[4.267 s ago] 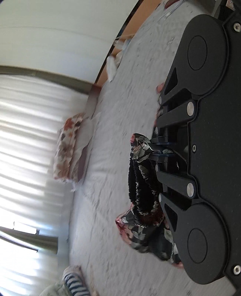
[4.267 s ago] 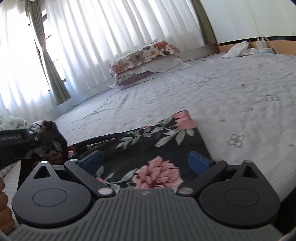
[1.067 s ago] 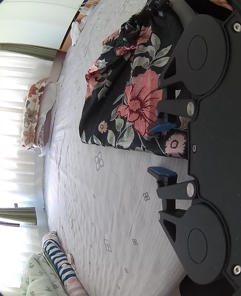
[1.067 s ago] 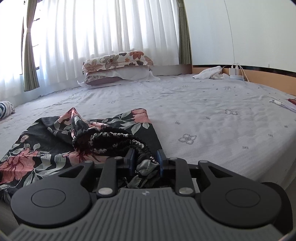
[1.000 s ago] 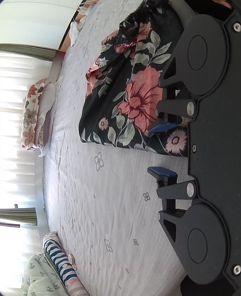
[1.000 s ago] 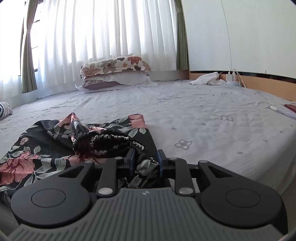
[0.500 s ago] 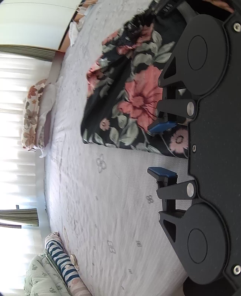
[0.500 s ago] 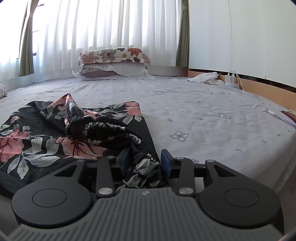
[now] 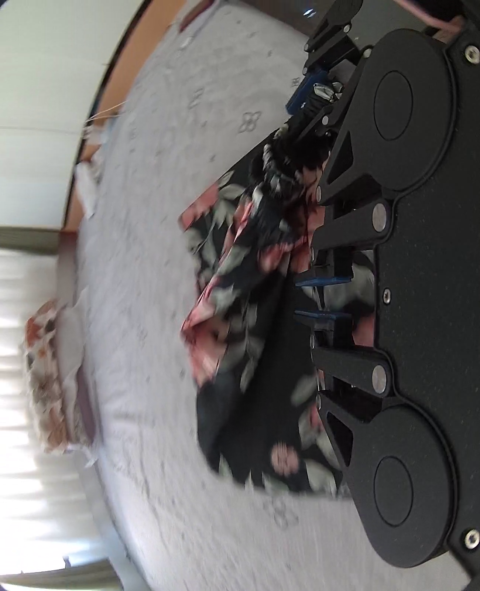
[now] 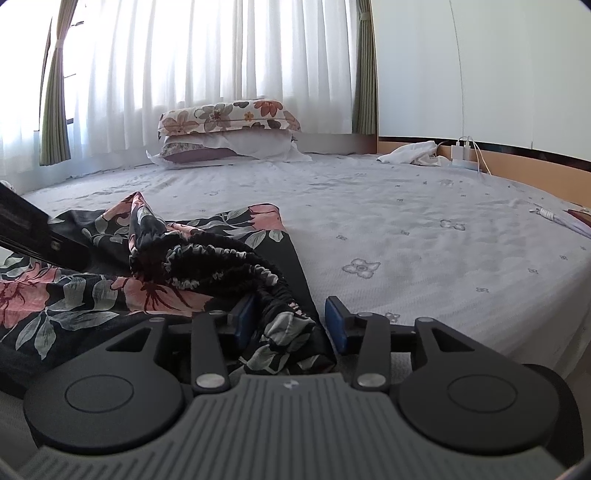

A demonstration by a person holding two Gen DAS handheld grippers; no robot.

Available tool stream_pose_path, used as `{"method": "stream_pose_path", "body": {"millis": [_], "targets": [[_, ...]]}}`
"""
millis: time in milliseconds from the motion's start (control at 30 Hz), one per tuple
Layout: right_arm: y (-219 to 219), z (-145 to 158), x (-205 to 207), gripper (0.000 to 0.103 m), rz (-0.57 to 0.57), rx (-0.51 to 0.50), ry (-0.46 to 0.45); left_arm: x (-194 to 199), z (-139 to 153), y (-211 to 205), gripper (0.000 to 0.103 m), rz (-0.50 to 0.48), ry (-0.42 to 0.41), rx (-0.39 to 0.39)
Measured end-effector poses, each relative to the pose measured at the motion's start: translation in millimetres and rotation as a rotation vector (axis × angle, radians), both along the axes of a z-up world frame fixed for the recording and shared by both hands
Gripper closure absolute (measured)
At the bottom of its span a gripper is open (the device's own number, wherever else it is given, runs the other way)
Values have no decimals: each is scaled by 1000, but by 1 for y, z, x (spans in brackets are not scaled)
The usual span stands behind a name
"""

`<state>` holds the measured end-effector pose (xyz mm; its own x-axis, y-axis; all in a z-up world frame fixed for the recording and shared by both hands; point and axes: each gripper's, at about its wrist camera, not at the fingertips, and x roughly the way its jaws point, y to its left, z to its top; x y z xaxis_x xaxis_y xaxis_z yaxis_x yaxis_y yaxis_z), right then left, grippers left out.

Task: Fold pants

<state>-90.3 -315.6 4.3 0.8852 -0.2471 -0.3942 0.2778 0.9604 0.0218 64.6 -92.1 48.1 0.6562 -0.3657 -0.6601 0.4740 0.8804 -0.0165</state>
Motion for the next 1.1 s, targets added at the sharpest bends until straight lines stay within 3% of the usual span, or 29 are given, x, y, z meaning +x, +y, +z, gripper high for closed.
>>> {"method": "stream_pose_path", "body": {"millis": [167, 433, 800, 900, 1033, 1100], "targets": [[-4, -1, -3, 44, 10, 18, -14, 29, -13, -43, 90, -28, 74, -12], [-11, -4, -6, 42, 36, 44, -27, 79, 1, -85, 90, -33, 52, -40], [-18, -5, -3, 40, 69, 71, -29, 120, -21, -126, 90, 8, 97, -11], [-15, -5, -4, 39, 72, 68, -26, 117, -21, -128, 87, 6, 79, 9], [-15, -3, -3, 38, 75, 65, -17, 112, -15, -123, 65, 12, 66, 17], [-15, -1, -1, 36, 79, 72, -8, 108, -10, -116, 61, 13, 58, 13]]}}
